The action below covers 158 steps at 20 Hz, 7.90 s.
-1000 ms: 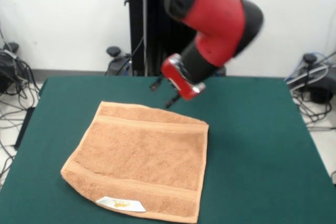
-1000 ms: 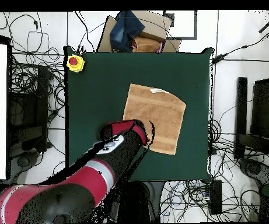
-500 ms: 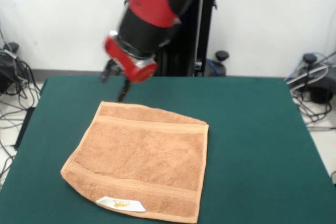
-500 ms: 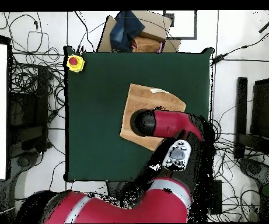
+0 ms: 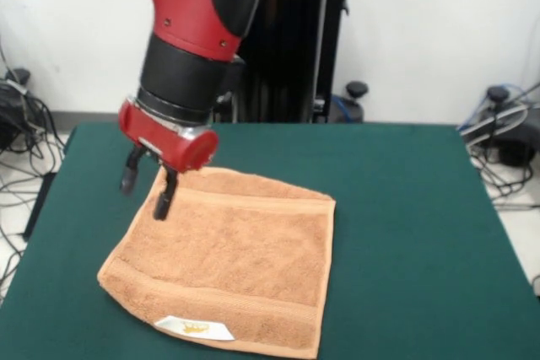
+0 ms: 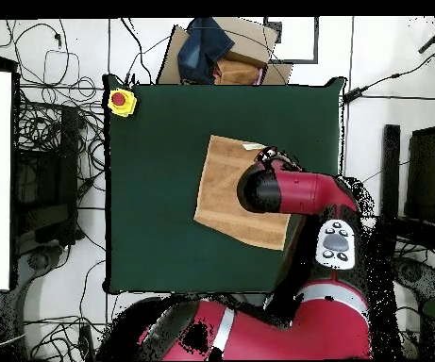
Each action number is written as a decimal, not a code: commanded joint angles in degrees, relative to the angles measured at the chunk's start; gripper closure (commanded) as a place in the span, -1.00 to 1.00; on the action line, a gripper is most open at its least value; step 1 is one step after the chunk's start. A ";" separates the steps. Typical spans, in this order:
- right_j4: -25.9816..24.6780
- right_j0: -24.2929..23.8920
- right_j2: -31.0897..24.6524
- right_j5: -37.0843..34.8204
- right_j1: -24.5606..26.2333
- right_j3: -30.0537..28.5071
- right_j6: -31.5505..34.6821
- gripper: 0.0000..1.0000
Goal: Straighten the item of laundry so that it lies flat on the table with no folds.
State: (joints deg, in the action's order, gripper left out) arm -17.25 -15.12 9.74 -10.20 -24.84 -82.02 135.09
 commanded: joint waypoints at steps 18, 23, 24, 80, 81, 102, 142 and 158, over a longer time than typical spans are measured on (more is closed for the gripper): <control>-5.37 -5.87 -16.78 -5.84 -2.21 -11.43 -8.91 -1.00; -6.89 -9.78 -18.00 -8.18 -7.17 -18.07 -10.43 -1.00; -7.48 -10.63 -18.73 -7.97 -7.57 -18.64 -10.87 -1.00; -10.12 15.16 2.04 16.70 16.12 -6.35 4.66 -1.00; -9.82 15.46 2.48 16.39 16.60 -6.04 4.66 -1.00; -5.79 16.78 1.38 15.76 24.45 2.94 3.40 -1.00; -10.66 18.26 -3.28 11.67 10.37 -19.33 2.58 -1.00; -4.97 23.73 7.18 23.47 28.86 -6.01 4.68 -1.00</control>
State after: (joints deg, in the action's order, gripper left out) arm -26.01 8.53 14.28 8.38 -5.10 -96.41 135.09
